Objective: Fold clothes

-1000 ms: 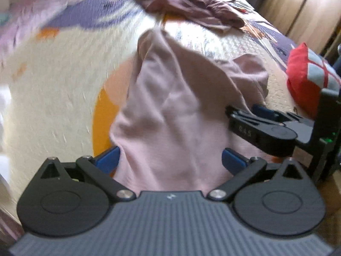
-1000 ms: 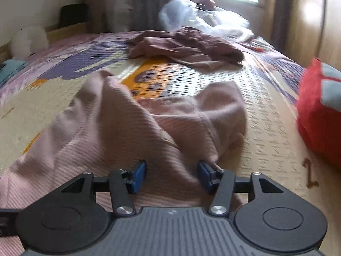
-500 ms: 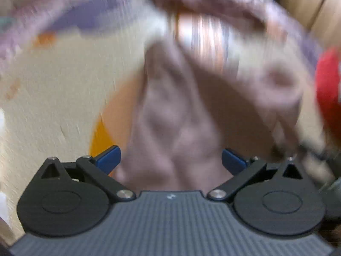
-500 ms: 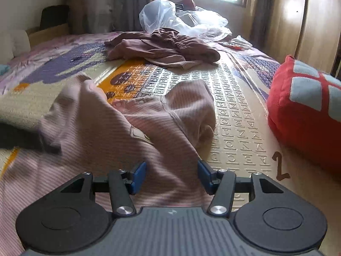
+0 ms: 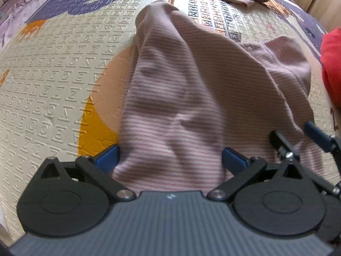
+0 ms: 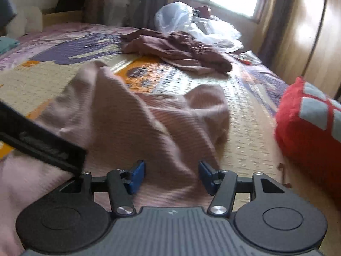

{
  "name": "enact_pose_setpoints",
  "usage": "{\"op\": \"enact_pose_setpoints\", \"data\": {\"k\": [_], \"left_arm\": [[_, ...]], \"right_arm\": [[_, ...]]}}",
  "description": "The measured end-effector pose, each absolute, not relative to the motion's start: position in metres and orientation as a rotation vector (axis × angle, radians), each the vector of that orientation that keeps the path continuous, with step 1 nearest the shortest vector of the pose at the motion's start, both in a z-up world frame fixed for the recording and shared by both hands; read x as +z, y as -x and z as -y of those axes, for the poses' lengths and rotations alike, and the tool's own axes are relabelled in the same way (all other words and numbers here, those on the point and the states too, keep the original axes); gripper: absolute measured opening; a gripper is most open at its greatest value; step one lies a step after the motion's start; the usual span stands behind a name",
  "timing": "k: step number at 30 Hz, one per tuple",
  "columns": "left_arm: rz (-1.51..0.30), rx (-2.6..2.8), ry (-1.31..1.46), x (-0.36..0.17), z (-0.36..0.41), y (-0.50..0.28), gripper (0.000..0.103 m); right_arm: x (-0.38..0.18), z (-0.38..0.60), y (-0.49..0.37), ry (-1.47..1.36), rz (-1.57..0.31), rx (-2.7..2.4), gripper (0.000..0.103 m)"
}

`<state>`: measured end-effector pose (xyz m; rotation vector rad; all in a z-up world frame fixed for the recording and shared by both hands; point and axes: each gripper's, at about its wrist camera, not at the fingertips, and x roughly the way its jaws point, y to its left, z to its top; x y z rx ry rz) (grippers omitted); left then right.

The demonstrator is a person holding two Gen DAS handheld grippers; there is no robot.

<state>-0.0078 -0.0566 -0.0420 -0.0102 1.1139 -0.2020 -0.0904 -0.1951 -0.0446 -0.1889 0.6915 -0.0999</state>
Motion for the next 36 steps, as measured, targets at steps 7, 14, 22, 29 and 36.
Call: {"op": "enact_pose_setpoints", "data": {"k": [7, 14, 22, 29, 36], "left_arm": [[-1.120, -0.207, 0.013, -0.043, 0.056, 0.006, 0.103], [-1.120, -0.203, 0.018, -0.042, 0.056, 0.007, 0.103], [-1.113, -0.198, 0.019, -0.042, 0.056, 0.008, 0.103], [-1.092, -0.182, 0.017, -0.043, 0.058, 0.011, 0.103], [-1.083, -0.161, 0.026, -0.044, 0.059, 0.011, 0.103]], "right_arm": [[-0.047, 0.193, 0.092, 0.405, -0.674, -0.027, 0.059], [-0.037, 0.237, 0.086, 0.326, -0.715, -0.156, 0.068], [0.001, 0.302, 0.087, -0.225, -0.618, -0.141, 0.064], [-0.014, 0.342, 0.059, -0.463, -0.706, -0.238, 0.054], [-0.025, 0.330, 0.037, -0.412, -0.743, -0.189, 0.045]]}}
